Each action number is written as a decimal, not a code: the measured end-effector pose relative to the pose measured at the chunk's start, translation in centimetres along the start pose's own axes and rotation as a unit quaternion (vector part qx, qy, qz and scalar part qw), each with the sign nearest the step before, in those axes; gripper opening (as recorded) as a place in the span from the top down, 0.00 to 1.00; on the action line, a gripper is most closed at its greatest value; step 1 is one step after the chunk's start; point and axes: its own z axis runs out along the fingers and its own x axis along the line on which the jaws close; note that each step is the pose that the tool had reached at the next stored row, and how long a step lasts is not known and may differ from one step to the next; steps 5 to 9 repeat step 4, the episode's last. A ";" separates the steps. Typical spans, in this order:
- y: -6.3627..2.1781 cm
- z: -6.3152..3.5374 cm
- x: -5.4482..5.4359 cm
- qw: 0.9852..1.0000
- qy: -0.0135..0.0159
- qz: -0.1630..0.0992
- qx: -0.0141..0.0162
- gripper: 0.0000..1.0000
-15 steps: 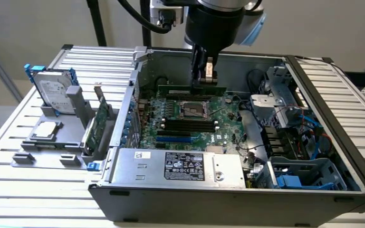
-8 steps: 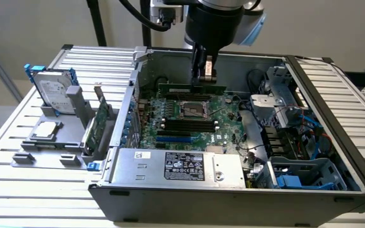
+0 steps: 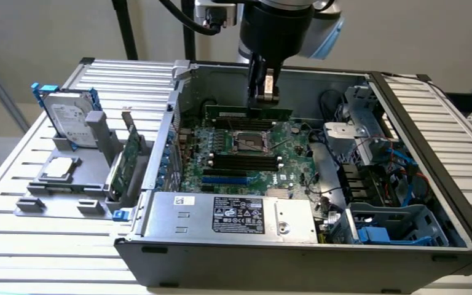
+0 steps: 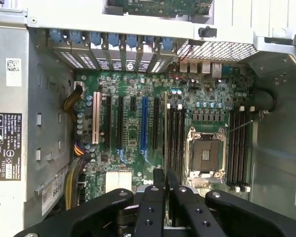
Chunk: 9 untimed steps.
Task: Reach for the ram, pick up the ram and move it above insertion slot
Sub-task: 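Pick up the ram and move it above insertion slot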
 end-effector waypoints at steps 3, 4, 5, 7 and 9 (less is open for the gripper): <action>0.01 0.00 0.0 1.000 0.000 0.000 0.000 0.87; 0.01 0.00 0.0 1.000 0.000 0.000 0.000 0.87; 0.01 0.00 0.0 1.000 0.000 0.000 0.000 0.87; 0.01 0.00 0.0 1.000 0.000 0.000 0.000 0.87; 0.01 0.00 0.0 1.000 0.000 0.000 0.000 0.87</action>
